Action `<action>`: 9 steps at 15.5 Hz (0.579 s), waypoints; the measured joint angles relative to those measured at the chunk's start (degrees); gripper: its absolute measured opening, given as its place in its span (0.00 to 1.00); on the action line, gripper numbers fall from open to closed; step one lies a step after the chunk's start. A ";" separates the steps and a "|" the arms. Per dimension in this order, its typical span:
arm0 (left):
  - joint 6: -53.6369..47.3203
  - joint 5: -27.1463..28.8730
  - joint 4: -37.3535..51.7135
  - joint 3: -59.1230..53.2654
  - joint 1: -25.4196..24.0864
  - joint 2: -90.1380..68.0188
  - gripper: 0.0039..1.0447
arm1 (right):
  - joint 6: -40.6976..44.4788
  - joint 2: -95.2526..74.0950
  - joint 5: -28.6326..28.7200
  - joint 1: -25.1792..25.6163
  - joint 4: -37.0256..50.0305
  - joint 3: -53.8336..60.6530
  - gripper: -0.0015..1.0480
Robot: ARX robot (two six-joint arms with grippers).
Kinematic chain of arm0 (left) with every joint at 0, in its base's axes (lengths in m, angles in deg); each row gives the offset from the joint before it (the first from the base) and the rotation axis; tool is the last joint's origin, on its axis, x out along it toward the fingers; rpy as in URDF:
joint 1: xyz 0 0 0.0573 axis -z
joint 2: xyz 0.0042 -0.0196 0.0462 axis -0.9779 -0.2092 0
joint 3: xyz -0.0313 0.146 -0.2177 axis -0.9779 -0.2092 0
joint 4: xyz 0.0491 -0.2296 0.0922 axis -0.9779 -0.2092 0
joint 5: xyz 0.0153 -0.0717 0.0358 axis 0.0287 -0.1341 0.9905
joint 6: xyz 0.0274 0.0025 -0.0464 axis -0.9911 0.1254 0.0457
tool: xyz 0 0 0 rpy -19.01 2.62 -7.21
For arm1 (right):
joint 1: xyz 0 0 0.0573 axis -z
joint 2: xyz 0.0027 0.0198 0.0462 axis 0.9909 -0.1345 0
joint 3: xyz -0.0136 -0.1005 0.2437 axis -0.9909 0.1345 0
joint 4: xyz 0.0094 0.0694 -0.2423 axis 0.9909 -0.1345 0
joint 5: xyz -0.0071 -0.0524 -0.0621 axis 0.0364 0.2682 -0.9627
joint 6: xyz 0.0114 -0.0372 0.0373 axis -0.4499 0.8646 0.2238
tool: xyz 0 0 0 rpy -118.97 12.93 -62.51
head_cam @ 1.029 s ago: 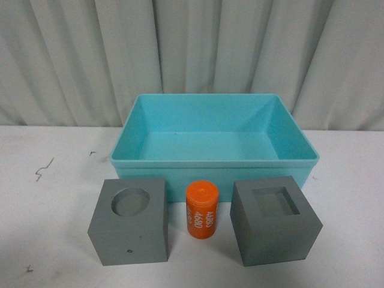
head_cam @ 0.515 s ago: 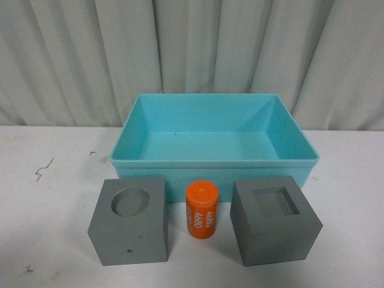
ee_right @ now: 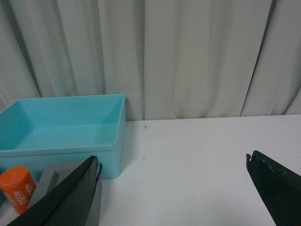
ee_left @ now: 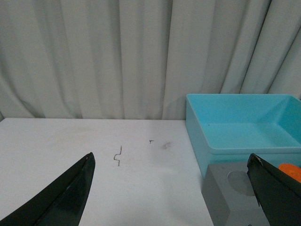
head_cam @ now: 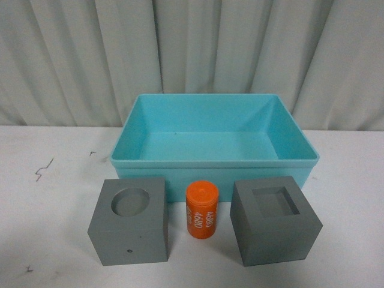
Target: Place gray and orange parts in blue box
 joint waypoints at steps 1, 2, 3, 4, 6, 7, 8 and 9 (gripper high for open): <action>-0.02 0.00 0.00 0.00 0.00 0.00 0.94 | -0.02 0.00 0.00 0.00 -0.02 0.00 0.94; -0.02 0.00 0.00 0.00 0.00 0.00 0.94 | 0.00 0.00 0.00 0.00 0.00 0.00 0.94; -0.02 0.00 0.00 0.00 0.00 0.00 0.94 | 0.00 0.00 0.00 0.00 0.00 0.00 0.94; -0.02 0.00 0.00 0.00 0.00 0.02 0.94 | -0.02 0.00 0.00 0.00 0.00 0.00 0.94; -0.02 0.00 0.00 0.00 0.00 0.00 0.94 | -0.02 0.00 0.00 0.00 0.00 0.00 0.94; -0.02 0.00 0.00 0.00 0.00 0.02 0.94 | 0.00 0.00 0.00 0.00 0.00 0.00 0.94; -0.02 0.00 0.00 0.00 0.00 0.00 0.94 | 0.00 0.00 0.00 0.00 -0.02 0.00 0.94; -0.02 0.00 0.00 0.00 0.00 0.00 0.94 | 0.00 0.00 0.00 0.00 0.00 0.00 0.94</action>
